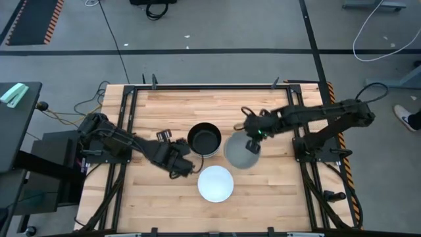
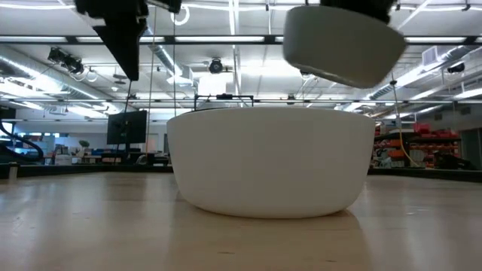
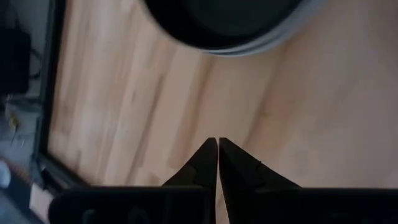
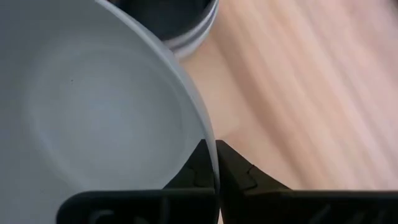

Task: Nest bowls inside each other
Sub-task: Stack the gray bowl on the black bowl

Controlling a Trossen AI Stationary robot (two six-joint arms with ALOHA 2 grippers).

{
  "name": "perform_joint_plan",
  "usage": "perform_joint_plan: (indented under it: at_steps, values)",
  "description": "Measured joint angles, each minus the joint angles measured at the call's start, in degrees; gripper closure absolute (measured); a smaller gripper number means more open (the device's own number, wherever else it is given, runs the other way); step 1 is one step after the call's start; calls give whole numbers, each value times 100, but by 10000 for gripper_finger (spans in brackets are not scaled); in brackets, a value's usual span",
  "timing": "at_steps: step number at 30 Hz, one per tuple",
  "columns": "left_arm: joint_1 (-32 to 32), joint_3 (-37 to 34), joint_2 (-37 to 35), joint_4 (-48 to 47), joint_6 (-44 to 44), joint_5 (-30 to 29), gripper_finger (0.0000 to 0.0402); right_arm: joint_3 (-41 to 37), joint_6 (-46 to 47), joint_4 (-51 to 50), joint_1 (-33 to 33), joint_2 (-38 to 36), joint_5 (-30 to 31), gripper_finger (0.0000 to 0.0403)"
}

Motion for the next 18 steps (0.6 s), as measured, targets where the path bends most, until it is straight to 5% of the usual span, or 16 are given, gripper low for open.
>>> perform_joint_plan:
  at_steps: [10, 18]
  values:
    - [1622, 0, -82, -937, 116, -13, 392, 1151, -977, 12, -678, 944, -88, 401]
    - [3092, -30, -651, -413, 945, 140, 391, 1633, -1291, 32, -513, 1348, -229, 401]
